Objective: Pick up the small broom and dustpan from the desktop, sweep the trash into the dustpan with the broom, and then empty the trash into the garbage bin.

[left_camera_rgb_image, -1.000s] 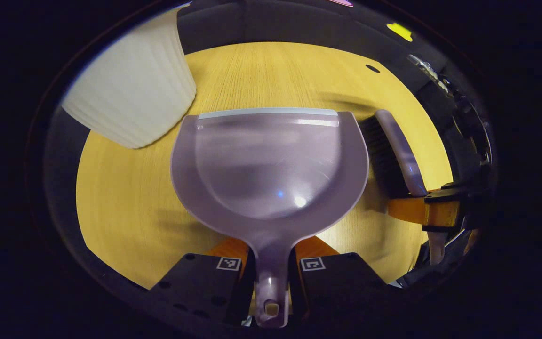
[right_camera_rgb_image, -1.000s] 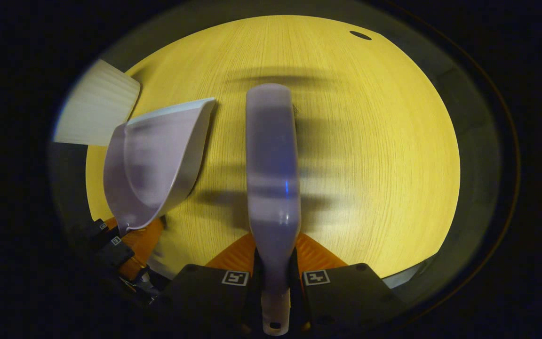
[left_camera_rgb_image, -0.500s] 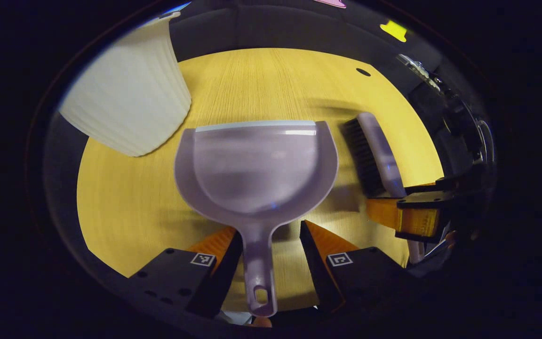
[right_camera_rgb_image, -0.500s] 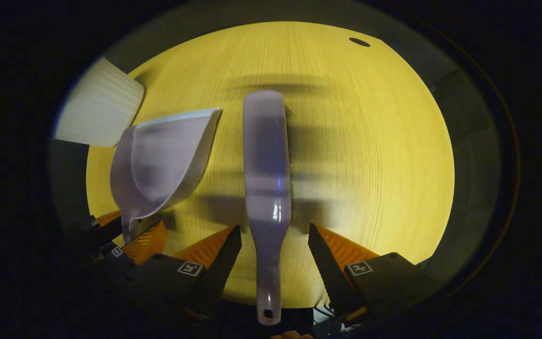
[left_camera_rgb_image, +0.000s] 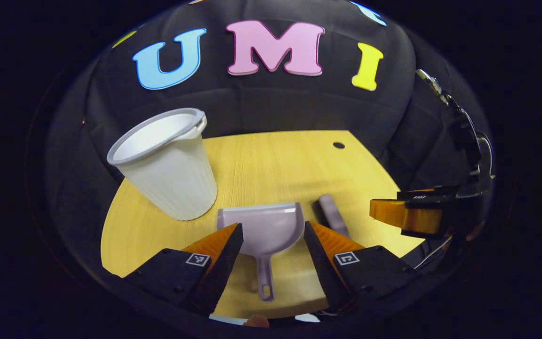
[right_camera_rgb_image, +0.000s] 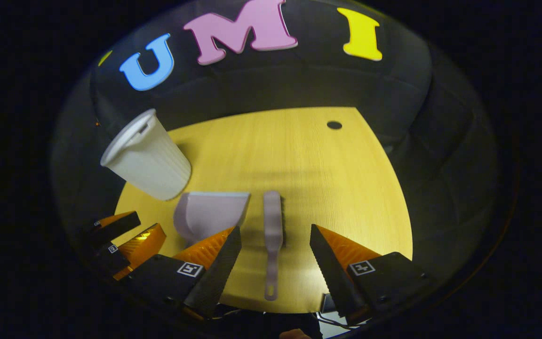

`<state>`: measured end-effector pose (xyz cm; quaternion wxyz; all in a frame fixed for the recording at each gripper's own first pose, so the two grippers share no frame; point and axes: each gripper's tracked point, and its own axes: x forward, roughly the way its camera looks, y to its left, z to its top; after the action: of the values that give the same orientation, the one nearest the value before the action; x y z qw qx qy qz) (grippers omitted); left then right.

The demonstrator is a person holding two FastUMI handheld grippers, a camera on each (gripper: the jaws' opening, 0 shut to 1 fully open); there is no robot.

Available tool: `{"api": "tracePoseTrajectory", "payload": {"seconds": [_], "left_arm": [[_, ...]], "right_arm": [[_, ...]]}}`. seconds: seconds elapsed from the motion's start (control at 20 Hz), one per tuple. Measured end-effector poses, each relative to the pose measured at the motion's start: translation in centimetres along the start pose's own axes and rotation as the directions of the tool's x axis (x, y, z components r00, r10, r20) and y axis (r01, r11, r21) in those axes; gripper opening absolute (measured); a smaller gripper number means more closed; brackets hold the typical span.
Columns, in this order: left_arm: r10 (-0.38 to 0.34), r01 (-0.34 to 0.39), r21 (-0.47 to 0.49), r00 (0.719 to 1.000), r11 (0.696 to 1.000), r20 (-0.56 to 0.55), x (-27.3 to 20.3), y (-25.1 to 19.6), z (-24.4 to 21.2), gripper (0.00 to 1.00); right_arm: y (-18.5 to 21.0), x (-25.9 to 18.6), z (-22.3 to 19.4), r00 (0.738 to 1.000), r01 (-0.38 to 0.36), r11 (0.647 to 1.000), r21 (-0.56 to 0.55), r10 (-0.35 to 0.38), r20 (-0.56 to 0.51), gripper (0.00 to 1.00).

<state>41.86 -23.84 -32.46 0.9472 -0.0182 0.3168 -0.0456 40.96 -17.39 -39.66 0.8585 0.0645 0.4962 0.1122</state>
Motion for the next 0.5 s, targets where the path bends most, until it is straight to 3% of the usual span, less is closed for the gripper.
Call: {"api": "tracePoseTrajectory", "payload": {"seconds": [0.05, 0.1, 0.15, 0.2, 0.35, 0.5], "left_arm": [[-0.001, 0.0, 0.007, 0.992, 1.0, 0.124, -1.6, 0.7, 1.5, 0.79], [0.017, -0.027, 0.034, 0.964, 0.999, 0.265, -3.1, 1.6, 3.5, 0.79], [0.023, -0.048, 0.055, 0.919, 0.997, 0.394, -4.4, 2.3, 6.1, 0.79], [0.015, -0.052, 0.07, 0.893, 0.996, 0.45, -5.3, 3.0, 7.1, 0.78], [0.036, -0.076, 0.07, 0.887, 0.995, 0.46, -4.9, 3.0, 6.1, 0.76], [0.026, -0.055, 0.041, 0.862, 0.998, 0.507, -8.0, 5.3, 6.0, 0.76]], "right_arm": [[0.7, -1.6, 2.3, 0.994, 0.012, 1.0, -0.025, -0.009, 0.111, 0.96], [1.0, -3.1, 4.8, 0.97, 0.052, 0.997, -0.056, -0.037, 0.241, 0.96], [1.1, -4.3, 6.7, 0.933, 0.095, 0.993, -0.07, -0.064, 0.353, 0.96], [1.8, -5.6, 7.7, 0.905, 0.106, 0.992, -0.071, -0.067, 0.421, 0.95], [2.7, -6.3, 8.1, 0.848, 0.099, 0.994, -0.054, -0.056, 0.528, 0.95], [2.5, -6.1, 8.0, 0.823, 0.105, 0.992, -0.069, -0.048, 0.566, 0.95]]}}
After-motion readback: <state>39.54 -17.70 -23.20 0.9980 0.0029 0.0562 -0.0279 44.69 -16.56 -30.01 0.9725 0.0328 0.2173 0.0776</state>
